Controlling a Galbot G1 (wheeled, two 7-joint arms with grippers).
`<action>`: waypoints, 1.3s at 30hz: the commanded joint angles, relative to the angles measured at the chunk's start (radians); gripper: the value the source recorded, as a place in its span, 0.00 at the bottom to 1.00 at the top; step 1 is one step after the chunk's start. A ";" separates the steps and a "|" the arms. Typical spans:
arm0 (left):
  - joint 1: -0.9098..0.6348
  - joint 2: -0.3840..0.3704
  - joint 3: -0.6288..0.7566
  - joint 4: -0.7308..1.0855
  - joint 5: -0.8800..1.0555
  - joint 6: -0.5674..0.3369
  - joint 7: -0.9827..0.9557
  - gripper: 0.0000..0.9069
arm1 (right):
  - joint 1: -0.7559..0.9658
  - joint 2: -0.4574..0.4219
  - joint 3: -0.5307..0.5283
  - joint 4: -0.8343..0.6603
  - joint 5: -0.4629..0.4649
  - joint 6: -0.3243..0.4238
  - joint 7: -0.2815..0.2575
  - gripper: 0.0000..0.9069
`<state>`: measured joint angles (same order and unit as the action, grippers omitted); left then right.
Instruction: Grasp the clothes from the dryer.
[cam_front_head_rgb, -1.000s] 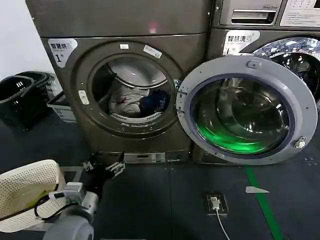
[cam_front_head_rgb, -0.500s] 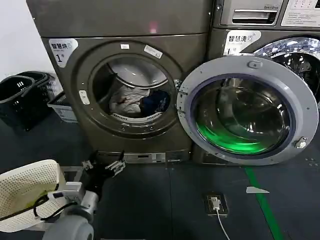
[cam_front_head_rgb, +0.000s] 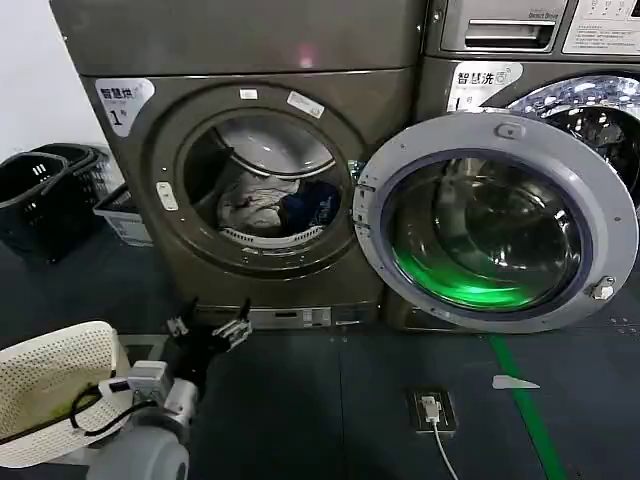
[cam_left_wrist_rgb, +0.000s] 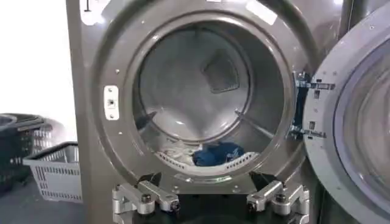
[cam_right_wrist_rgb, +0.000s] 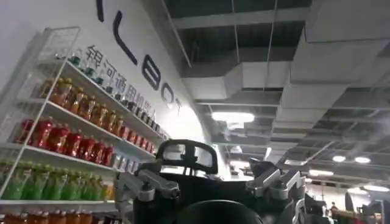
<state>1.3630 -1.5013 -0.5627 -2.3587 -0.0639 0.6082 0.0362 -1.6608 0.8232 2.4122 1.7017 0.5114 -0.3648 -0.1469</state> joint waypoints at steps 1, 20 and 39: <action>0.000 -0.003 -0.002 -0.007 -0.005 0.003 0.001 1.00 | 0.002 -0.003 0.001 -0.003 0.000 -0.001 0.005 1.00; 0.004 -0.001 -0.014 -0.027 -0.018 0.010 0.005 1.00 | 0.006 -0.012 0.005 0.001 0.063 -0.022 0.018 1.00; 0.007 0.012 -0.008 -0.033 -0.024 0.012 0.006 1.00 | -0.013 -0.006 0.016 0.011 0.073 -0.017 0.011 1.00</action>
<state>1.3710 -1.4895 -0.5700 -2.3926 -0.0876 0.6198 0.0416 -1.6731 0.8165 2.4285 1.7130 0.5801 -0.3824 -0.1353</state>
